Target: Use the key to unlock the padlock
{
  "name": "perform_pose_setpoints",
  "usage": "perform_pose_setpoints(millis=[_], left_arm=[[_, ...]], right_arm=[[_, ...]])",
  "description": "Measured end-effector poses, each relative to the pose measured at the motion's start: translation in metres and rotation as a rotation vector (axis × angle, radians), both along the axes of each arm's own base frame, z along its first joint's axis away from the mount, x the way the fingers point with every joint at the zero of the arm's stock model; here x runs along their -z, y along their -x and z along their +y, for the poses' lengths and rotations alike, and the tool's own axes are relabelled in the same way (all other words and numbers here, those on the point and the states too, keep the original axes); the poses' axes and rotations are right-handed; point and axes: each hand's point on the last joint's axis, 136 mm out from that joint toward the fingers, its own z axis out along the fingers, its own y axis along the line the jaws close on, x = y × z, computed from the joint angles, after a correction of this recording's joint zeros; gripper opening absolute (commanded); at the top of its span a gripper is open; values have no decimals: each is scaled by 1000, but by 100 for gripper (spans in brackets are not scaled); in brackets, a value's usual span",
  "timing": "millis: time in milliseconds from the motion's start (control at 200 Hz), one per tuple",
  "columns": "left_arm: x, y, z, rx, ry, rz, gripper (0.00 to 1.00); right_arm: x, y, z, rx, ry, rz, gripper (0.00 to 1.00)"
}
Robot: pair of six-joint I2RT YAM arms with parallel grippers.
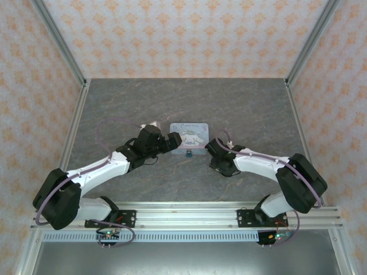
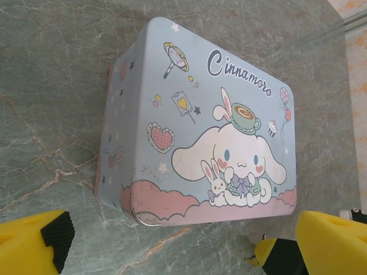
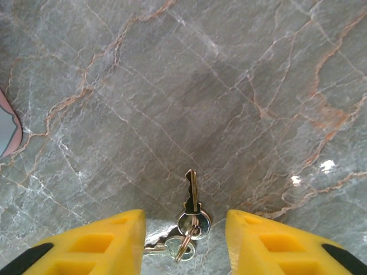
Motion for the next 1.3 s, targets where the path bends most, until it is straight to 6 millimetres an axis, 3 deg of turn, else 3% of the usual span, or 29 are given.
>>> perform_pose_setpoints(millis=[816, 986, 1196, 1301], left_arm=[[4, 1, 0, 0, -1, 3, 100], [4, 1, 1, 0, -2, 3, 100], [5, 2, 1, 0, -4, 7, 100], [6, 4, 3, -3, -8, 15, 100]], right_arm=[[6, 1, -1, -1, 120, 73, 31], [6, -1, 1, -7, 147, 80, 22], [7, -2, 1, 12, 106, 42, 0], [7, -2, 2, 28, 38, -24, 0]])
